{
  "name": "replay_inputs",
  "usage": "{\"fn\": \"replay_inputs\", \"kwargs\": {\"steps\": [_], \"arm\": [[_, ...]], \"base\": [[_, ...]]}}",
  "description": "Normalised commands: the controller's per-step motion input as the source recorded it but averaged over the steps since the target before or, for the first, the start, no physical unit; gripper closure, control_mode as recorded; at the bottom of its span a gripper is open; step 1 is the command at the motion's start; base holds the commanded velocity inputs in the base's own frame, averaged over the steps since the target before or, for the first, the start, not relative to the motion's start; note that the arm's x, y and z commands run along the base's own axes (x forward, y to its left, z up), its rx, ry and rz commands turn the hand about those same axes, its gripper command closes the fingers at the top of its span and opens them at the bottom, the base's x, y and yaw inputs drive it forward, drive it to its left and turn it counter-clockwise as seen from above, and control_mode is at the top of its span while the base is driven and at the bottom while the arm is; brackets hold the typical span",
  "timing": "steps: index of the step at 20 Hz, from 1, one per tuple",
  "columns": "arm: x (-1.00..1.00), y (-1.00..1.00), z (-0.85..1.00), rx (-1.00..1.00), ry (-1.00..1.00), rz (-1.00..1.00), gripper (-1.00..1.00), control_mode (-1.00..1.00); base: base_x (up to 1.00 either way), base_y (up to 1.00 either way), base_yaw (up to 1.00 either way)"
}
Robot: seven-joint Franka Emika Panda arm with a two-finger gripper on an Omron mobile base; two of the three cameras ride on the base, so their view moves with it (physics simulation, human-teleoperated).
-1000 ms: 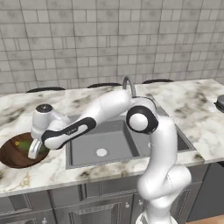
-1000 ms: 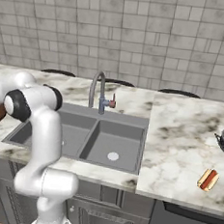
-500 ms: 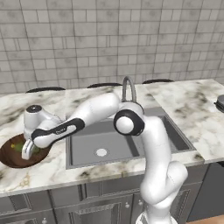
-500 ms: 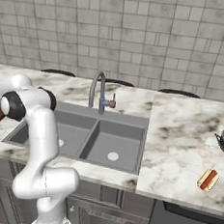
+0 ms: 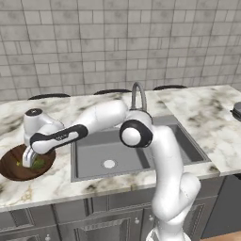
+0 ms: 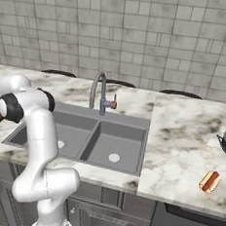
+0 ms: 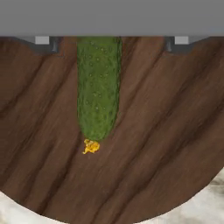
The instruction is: Pick the cucumber from the sink and place it in the bowl. Then pick the bowl and place it in the microwave. Then close the microwave door and press the start button.
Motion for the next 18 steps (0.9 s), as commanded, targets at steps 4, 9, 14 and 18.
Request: {"fn": "replay_inputs", "kwargs": {"steps": [4, 9, 14, 18], "arm": [[-0.41, -0.68, 0.28, 0.06, 0.00, -0.14, -1.00, -1.00], [-0.14, -0.83, 0.06, 0.08, 0.13, -0.35, -1.00, -1.00], [0.00, -0.06, -0.02, 0.03, 0.11, -0.49, -1.00, -1.00], [0.00, 0.00, 0.00, 0.02, 0.12, -0.45, -1.00, -1.00]], "base": [[0.00, 0.00, 0.00], [0.00, 0.00, 0.00], [0.00, 0.00, 0.00], [0.00, 0.00, 0.00]]}}
